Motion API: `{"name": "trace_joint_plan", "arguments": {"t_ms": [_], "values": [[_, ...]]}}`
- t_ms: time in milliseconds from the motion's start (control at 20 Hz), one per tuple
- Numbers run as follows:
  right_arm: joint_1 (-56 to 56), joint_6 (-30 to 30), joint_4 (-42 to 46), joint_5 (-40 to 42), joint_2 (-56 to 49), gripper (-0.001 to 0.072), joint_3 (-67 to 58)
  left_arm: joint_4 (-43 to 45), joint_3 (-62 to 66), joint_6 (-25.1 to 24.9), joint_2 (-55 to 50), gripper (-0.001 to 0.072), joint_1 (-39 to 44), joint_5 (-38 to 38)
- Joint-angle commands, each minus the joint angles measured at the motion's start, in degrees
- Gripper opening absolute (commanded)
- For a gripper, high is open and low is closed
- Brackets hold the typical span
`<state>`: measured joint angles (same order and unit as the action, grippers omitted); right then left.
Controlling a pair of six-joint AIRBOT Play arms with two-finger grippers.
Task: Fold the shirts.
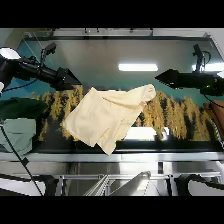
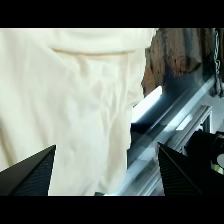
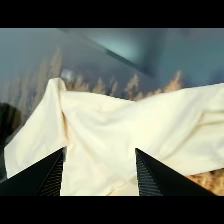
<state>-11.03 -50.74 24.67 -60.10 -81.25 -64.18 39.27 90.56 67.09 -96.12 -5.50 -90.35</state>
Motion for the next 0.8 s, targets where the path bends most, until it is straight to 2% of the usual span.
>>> {"name": "trace_joint_plan", "arguments": {"t_ms": [0,100,200,500,750], "values": [[-7.4,0.1,1.9,-5.6,-3.1,0.0495,-0.7,-0.3,2.9,4.0,-3.8,0.0717,-4.7,-10.7],[-10.4,-1.2,5.8,-7.8,-3.4,0.0495,-0.1,-0.2,-4.6,4.0,0.9,0.0716,-5.6,-11.3],[-11.3,-4.1,9.3,-7.9,-4.9,0.0495,0.2,-0.2,-17.0,3.1,8.0,0.0716,-5.6,-8.6],[-9.7,-9.0,6.1,-7.6,-13.5,0.0489,0.2,-0.3,-51.5,7.3,26.3,0.0716,-2.0,3.2],[-4.2,-10.9,5.3,-5.8,-19.0,0.0488,0.2,-0.3,-62.8,12.4,32.7,0.0715,3.9,15.1]]}}
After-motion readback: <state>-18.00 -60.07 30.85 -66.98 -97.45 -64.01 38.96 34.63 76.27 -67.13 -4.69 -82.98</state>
